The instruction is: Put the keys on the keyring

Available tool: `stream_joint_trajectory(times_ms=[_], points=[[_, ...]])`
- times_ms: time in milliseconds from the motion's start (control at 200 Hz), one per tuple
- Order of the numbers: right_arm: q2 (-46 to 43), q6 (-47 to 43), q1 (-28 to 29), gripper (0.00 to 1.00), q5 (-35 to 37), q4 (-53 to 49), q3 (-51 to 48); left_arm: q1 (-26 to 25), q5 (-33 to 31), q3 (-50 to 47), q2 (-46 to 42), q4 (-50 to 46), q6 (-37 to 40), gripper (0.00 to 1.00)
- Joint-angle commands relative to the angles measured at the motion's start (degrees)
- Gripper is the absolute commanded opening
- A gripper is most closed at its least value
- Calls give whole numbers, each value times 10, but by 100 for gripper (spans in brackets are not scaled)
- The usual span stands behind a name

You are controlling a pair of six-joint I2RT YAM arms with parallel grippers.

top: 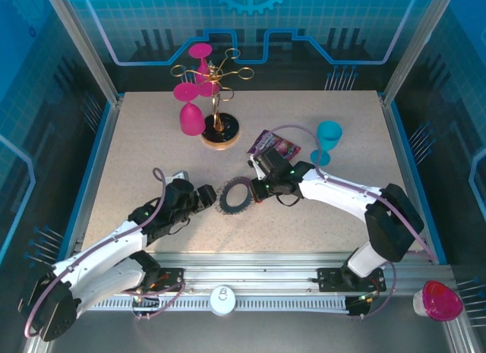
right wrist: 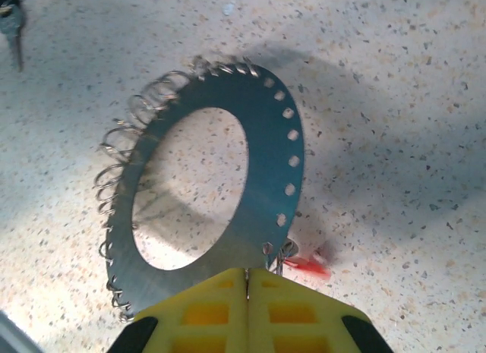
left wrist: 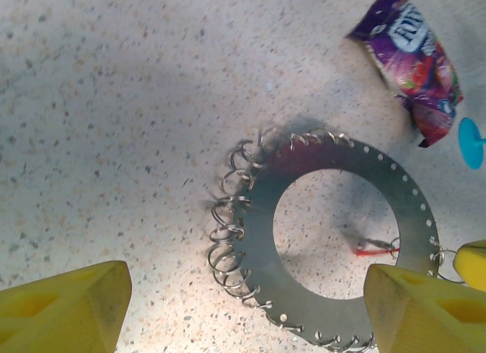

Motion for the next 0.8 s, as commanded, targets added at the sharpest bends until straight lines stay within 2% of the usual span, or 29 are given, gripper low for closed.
stream_joint_trajectory(times_ms=[0,85,190,340,430,615,705,795], points=[[-11,-40,9,0,-32,-18,-15,-5,-16,-2,-16,24,51,81],[-15,-51,13,0,-50,-22,-11,-4,-3,1,-21,32,68,80],[-43,-74,18,0,-68,-16,-8,-5,33,8,-28,51,126,79],[-92,-128,14,0,-107,-16,-1,-4,88,20,-56,79,284,78],[-101,-153,-2,0,-137,-36,15,-4,105,43,-65,66,377,75],[-108,-192,-16,0,-186,-56,45,-2,145,92,-43,28,550,63],[-104,-214,-19,0,-208,-67,61,-2,207,105,-28,27,620,62],[-104,-233,-20,0,-224,-79,75,-2,273,108,-13,36,683,54]])
